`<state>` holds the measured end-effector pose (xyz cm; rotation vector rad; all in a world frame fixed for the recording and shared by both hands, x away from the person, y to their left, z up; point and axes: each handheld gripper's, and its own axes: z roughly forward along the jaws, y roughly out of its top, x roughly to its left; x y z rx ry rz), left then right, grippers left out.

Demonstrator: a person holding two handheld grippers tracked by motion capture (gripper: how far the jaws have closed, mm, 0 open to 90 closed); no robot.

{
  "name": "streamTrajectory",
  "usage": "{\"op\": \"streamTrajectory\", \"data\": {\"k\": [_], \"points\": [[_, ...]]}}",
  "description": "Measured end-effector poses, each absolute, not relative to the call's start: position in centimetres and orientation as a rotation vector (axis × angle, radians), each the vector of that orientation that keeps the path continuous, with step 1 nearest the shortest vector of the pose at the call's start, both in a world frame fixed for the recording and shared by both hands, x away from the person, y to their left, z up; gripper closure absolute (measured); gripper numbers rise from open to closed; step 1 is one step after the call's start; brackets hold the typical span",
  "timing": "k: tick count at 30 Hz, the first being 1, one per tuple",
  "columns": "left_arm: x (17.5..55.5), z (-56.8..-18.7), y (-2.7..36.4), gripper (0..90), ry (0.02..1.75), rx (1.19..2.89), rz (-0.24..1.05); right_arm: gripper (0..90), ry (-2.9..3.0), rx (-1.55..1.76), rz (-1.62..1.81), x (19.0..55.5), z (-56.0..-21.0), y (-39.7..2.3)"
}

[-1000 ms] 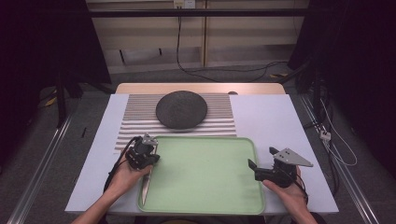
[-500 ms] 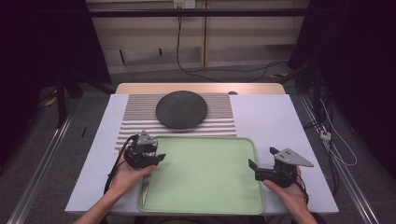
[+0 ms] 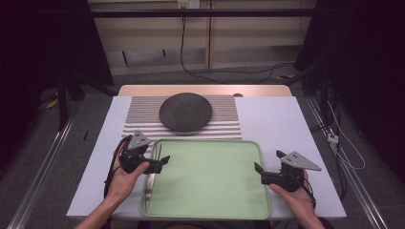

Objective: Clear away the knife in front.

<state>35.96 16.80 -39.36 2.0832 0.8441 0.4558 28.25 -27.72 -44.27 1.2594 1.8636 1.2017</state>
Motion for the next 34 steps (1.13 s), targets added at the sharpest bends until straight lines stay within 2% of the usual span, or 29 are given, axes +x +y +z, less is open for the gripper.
{"op": "streamTrajectory", "data": {"k": [16,24,30,34], "points": [[34.9,-40.8,21.0,6.2,0.994,2.056,0.498,7.4,1.86,1.27,1.197,28.2,-44.3,-27.8],[34.1,-42.6,21.8,6.2,1.038,2.032,0.508,7.4,1.857,1.273,1.195,28.2,-44.3,-27.8],[34.1,-42.3,22.4,5.7,1.052,1.984,0.56,7.3,1.856,1.277,1.192,28.1,-44.3,-27.9],[34.3,-42.7,22.5,5.8,1.085,2.008,0.524,7.4,1.85,1.281,1.19,28.1,-44.3,-28.0]]}}
